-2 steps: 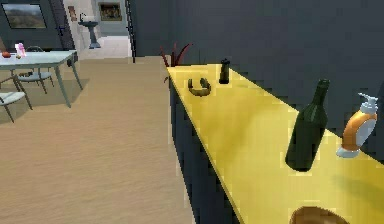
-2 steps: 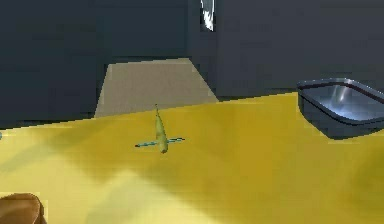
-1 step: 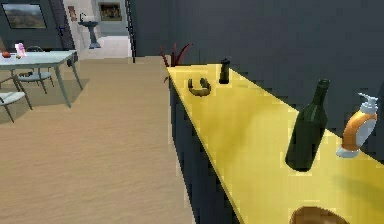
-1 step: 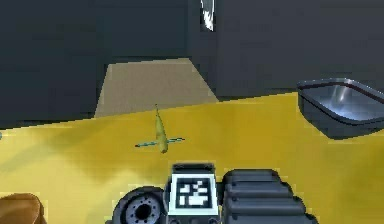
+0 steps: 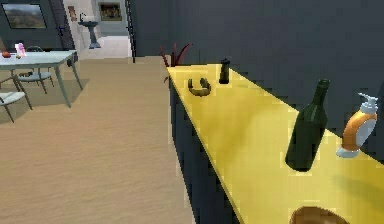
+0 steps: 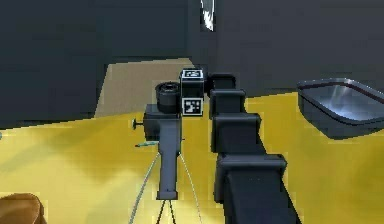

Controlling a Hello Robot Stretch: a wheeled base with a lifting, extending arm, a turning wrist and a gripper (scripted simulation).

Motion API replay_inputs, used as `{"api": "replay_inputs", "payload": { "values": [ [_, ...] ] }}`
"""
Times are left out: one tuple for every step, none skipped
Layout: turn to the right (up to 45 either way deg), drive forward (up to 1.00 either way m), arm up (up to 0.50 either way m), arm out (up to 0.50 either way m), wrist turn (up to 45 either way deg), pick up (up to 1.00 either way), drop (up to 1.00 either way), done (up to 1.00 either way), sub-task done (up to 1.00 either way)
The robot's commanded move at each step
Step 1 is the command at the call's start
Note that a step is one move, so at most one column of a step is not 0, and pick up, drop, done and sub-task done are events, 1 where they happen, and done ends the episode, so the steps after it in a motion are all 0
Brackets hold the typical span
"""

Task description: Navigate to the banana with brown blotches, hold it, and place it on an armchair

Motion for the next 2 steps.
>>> {"api": "replay_inputs", "payload": {
  "values": [
    [0.0, 0.0, 0.0, 0.0, 45.0, 0.0, 0.0, 0.0, 0.0],
    [0.0, 0.0, 0.0, 0.0, 45.0, 0.0, 0.0, 0.0, 0.0]
  ]
}}
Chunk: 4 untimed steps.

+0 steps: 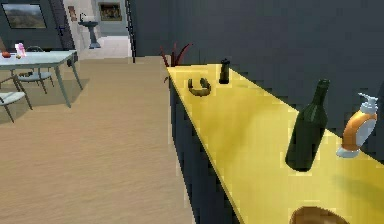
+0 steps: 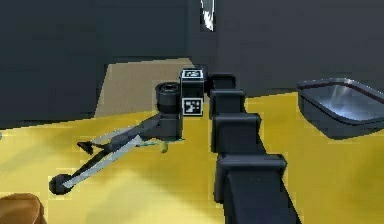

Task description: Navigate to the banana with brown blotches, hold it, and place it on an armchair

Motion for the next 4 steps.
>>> {"api": "replay_inputs", "payload": {
  "values": [
    [0.0, 0.0, 0.0, 0.0, 45.0, 0.0, 0.0, 0.0, 0.0],
    [0.0, 0.0, 0.0, 0.0, 30.0, 0.0, 0.0, 0.0, 0.0],
    [0.0, 0.0, -0.1, 0.0, 0.0, 0.0, 0.0, 0.0, 0.0],
    [0.0, 0.0, 0.0, 0.0, 0.0, 1.0, 0.0, 0.0, 0.0]
  ]
}}
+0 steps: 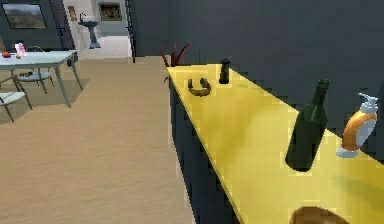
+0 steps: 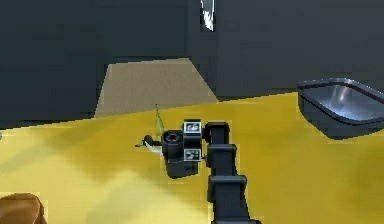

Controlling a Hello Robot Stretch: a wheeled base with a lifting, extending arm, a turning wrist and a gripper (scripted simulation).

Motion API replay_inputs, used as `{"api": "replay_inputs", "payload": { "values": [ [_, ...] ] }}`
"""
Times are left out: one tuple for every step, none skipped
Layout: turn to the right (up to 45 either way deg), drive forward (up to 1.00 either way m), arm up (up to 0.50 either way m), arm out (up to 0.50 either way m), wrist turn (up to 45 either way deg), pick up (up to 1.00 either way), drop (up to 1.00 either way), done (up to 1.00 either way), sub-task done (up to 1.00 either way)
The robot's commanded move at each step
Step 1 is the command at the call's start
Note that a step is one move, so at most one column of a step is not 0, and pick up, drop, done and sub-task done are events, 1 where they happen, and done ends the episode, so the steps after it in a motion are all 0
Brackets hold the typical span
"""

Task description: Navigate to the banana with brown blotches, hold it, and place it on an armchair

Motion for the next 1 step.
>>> {"api": "replay_inputs", "payload": {
  "values": [
    [0.0, 0.0, 0.1, 0.0, 0.0, 0.0, 0.0, 0.0, 0.0]
  ]
}}
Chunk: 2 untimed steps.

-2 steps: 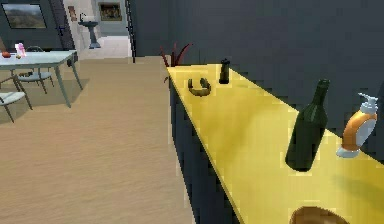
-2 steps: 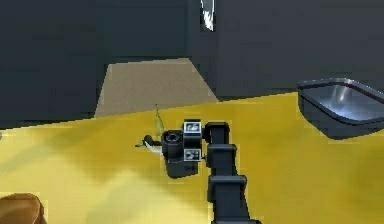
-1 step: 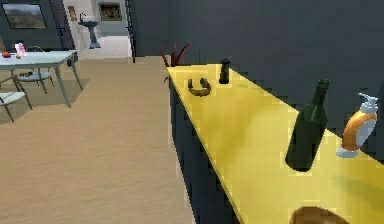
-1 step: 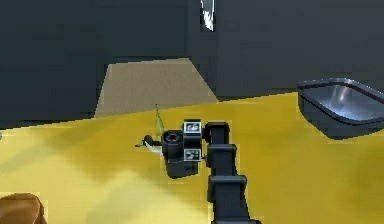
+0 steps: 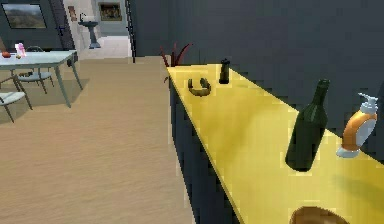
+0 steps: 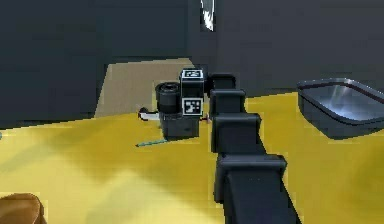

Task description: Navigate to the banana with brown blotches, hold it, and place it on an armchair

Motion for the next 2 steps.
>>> {"api": "replay_inputs", "payload": {
  "values": [
    [0.0, 0.0, 0.0, 0.0, -45.0, 0.0, 0.0, 0.0, 0.0],
    [0.0, 0.0, 0.0, 0.0, -45.0, 0.0, 0.0, 0.0, 0.0]
  ]
}}
